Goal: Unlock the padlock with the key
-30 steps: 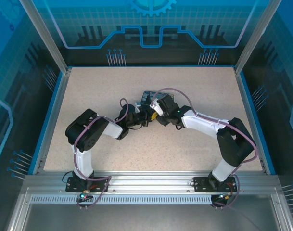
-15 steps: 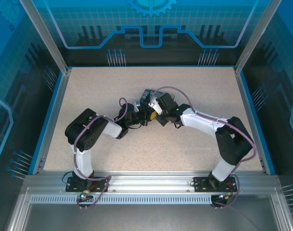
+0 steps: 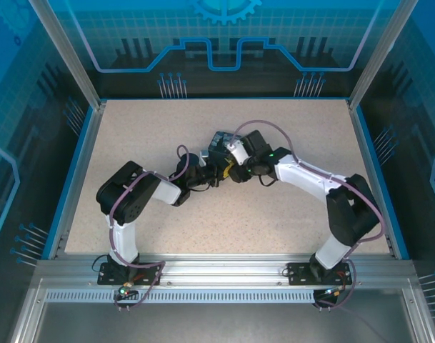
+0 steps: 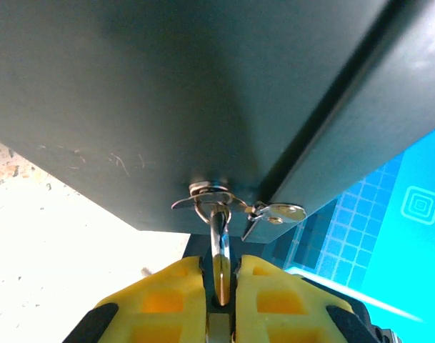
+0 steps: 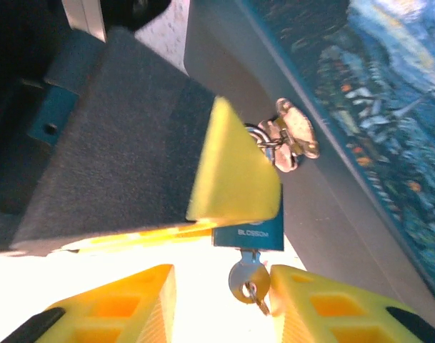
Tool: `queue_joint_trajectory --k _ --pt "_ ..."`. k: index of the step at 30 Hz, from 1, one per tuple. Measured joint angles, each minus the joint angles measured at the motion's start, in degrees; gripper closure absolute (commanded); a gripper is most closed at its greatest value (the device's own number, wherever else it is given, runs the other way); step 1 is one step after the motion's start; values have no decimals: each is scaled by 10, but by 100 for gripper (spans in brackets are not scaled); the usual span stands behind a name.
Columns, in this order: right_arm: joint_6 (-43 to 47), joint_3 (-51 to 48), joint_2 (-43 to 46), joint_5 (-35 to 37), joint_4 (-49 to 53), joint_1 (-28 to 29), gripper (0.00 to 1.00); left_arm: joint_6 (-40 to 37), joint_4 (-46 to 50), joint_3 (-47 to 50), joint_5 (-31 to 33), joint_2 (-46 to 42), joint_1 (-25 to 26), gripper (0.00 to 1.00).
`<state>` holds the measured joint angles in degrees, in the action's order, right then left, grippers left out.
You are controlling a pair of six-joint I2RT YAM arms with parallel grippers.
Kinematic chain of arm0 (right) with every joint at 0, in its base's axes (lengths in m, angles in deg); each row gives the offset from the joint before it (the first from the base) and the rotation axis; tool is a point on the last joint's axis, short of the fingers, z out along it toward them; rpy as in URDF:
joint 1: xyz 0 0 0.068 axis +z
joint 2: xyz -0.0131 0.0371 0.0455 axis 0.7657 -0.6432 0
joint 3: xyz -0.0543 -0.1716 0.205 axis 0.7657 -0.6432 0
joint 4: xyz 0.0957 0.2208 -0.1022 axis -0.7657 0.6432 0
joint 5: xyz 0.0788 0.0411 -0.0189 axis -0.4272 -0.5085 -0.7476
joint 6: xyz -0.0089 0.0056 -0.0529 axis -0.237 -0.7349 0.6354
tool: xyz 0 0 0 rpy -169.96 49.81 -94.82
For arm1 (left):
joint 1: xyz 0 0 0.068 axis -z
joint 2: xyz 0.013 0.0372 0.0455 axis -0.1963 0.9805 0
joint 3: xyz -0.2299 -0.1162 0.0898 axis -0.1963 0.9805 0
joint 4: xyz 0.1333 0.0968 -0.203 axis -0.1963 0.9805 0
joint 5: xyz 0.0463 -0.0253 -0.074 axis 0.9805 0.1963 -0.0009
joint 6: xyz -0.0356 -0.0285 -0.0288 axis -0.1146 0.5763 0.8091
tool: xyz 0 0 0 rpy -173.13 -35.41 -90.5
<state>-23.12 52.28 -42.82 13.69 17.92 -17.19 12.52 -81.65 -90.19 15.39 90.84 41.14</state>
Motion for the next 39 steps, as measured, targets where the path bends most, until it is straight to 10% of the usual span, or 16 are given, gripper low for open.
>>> queue_joint_trajectory --k 15,19,26,39 --pt "-261 -151 113 -129 -132 -65 48 -73 36 26 -1 0 0 100" --pt "-318 -174 87 -137 -170 -61 48 -112 60 35 -3 0 0 76" --pt "-379 -177 38 -139 -212 -43 41 -182 118 55 -5 -47 0 2" --pt "-424 -145 -13 -114 -235 -35 40 -382 467 40 85 -363 -5 1"
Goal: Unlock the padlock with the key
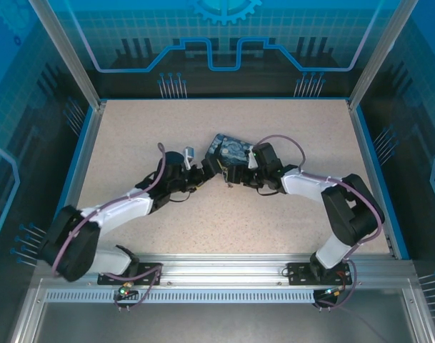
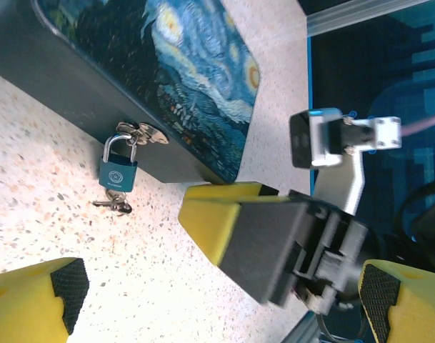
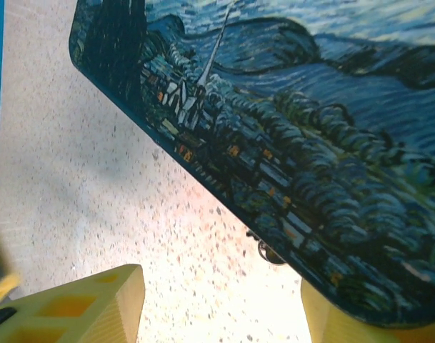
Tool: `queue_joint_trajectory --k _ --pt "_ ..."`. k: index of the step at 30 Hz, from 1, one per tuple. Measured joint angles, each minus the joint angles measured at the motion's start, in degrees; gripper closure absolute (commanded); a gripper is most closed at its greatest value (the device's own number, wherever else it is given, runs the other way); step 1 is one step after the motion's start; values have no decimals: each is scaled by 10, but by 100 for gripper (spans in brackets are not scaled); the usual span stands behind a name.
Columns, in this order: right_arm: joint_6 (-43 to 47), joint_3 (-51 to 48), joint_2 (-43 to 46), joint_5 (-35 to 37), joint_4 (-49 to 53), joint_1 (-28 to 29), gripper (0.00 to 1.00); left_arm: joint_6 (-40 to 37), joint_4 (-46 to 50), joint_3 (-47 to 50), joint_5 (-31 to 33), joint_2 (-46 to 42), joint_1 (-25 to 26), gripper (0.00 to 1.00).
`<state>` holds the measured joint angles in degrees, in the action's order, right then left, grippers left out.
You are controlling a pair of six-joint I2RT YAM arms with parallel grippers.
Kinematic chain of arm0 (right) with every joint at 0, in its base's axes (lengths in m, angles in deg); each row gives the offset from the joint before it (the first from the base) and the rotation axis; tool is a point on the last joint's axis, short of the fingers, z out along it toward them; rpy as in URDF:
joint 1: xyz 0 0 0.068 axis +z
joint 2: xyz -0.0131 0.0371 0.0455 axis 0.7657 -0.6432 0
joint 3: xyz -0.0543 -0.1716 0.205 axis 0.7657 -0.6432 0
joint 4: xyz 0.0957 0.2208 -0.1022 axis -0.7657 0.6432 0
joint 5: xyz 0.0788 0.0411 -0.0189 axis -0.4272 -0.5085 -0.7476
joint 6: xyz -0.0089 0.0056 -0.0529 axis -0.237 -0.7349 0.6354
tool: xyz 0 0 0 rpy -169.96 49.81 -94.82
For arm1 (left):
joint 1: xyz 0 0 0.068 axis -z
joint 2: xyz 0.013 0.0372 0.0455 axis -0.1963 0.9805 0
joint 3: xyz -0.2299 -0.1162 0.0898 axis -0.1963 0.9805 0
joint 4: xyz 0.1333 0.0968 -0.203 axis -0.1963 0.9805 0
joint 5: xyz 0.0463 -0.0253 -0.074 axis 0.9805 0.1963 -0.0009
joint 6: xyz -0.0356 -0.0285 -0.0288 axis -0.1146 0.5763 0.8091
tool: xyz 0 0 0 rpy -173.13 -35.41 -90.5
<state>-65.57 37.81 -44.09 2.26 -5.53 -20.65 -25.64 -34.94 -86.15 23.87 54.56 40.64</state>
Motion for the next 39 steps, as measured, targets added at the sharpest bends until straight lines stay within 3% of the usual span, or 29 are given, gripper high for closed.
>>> queue_joint_trajectory --k 7,16,29,39 --pt "-5 74 -46 19 12 -17 40 -57 100 -18 38 -76 -21 1" --pt "-5 114 -70 26 17 -46 40 -87 144 -25 49 -77 -21 1" --pt "-15 85 -24 37 22 -47 41 -165 185 -163 48 42 -82 1" --pt "-3 79 -9 31 32 -50 42 -189 182 -193 49 127 -112 1"
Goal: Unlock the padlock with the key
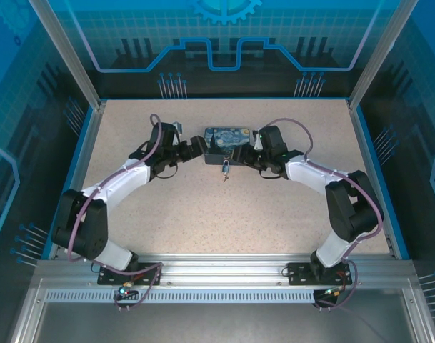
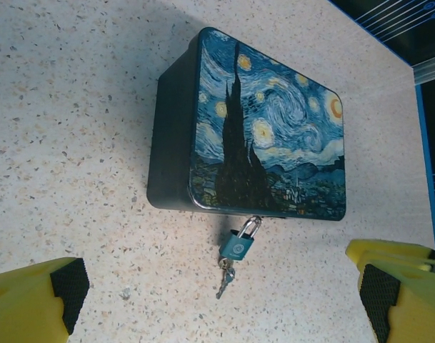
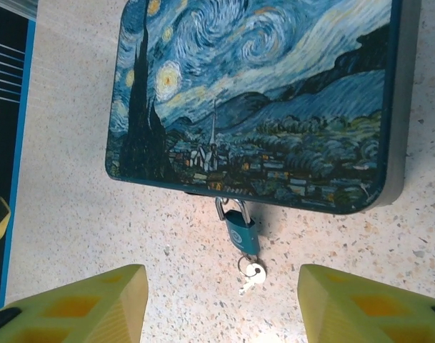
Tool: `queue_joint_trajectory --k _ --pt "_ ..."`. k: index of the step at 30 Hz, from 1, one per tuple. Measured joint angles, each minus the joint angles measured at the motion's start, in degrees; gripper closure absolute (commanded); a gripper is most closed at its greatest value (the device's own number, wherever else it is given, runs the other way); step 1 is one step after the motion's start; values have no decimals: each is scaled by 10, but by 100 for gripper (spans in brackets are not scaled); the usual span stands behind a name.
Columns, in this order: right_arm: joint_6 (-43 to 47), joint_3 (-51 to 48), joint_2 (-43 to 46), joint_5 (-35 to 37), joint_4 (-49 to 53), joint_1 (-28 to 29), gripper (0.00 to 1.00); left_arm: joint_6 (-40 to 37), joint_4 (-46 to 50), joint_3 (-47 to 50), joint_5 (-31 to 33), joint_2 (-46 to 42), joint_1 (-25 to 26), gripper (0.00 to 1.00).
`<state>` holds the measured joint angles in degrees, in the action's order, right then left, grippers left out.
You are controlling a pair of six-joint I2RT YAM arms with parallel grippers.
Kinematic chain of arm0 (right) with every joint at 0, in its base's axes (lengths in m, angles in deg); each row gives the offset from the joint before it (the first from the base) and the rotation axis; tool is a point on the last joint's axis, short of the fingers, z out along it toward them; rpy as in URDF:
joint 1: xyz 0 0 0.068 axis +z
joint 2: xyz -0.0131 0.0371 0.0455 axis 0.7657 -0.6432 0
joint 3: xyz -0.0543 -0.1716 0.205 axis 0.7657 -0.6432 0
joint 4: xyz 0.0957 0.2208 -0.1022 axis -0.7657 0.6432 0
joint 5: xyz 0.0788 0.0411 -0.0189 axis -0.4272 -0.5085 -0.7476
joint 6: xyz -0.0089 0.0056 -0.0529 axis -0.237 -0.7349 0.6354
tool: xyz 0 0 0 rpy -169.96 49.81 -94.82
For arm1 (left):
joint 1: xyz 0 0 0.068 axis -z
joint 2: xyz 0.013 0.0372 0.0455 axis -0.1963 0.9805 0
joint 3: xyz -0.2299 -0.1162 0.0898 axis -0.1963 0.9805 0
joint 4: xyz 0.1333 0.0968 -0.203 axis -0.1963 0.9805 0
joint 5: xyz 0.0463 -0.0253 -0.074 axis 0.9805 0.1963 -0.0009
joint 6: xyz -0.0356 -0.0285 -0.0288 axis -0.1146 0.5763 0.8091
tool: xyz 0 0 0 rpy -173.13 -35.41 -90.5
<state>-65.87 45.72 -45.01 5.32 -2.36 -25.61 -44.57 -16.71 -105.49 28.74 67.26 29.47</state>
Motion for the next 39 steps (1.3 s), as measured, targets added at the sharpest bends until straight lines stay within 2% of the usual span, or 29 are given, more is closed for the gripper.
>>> queue_joint_trajectory --k 10,22,39 --pt "21 -55 -16 1 -52 11 49 23 -34 -31 -1 60 -6 1" --pt "27 -55 -106 22 -144 60 52 63 -63 -30 -30 63 -8 1" --pt "25 -42 -141 78 -189 80 55 90 -117 -21 -88 85 -45 1"
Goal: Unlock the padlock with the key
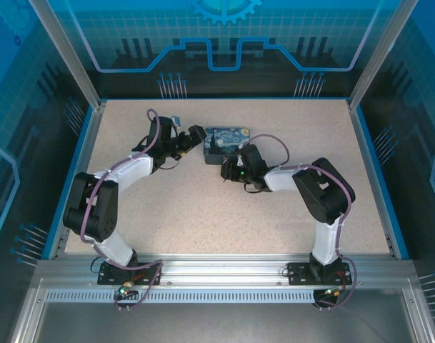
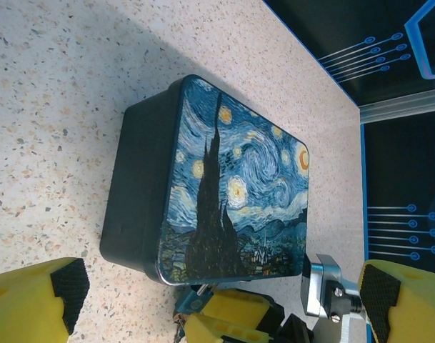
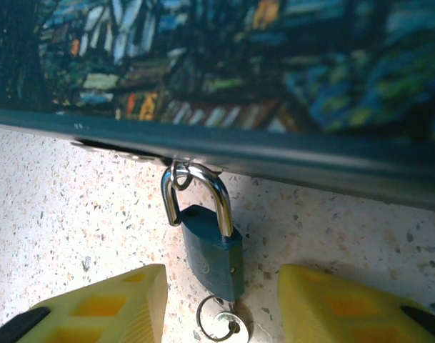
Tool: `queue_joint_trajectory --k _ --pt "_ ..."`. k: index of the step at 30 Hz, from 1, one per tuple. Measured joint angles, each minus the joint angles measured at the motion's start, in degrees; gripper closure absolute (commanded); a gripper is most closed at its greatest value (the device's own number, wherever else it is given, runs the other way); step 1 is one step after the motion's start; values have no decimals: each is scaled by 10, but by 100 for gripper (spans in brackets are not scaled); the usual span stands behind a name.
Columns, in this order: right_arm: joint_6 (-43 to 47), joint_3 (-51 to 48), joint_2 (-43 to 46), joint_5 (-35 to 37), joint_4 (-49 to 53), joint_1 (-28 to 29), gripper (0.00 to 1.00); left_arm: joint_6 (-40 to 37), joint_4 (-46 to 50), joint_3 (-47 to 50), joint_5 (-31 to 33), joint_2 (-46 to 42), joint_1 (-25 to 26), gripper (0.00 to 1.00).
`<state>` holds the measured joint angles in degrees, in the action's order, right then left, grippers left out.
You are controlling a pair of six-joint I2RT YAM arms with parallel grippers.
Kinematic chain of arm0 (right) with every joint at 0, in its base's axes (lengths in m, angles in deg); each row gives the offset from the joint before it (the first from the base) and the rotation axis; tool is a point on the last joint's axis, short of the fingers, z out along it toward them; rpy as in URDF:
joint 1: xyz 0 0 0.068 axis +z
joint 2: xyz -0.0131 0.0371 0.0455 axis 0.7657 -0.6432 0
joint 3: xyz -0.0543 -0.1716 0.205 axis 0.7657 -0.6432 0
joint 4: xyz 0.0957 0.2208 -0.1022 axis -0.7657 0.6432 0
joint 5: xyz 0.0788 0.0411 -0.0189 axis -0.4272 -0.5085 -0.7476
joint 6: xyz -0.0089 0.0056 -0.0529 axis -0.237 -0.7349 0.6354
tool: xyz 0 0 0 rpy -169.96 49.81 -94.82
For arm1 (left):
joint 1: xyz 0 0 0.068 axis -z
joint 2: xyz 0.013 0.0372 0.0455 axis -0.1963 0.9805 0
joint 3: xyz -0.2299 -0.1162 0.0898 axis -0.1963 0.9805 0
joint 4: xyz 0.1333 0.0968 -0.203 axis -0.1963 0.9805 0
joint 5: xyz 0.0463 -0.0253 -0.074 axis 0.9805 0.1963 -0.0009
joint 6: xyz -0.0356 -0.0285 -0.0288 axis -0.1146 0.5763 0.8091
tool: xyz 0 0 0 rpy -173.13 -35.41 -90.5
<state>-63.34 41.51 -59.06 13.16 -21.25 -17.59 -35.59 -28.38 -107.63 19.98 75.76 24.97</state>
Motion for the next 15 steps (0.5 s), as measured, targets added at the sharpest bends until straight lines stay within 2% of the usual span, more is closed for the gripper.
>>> queue_joint_trajectory --k 15 --pt "9 14 -16 38 -8 17 62 33 -41 9 -40 23 -22 1"
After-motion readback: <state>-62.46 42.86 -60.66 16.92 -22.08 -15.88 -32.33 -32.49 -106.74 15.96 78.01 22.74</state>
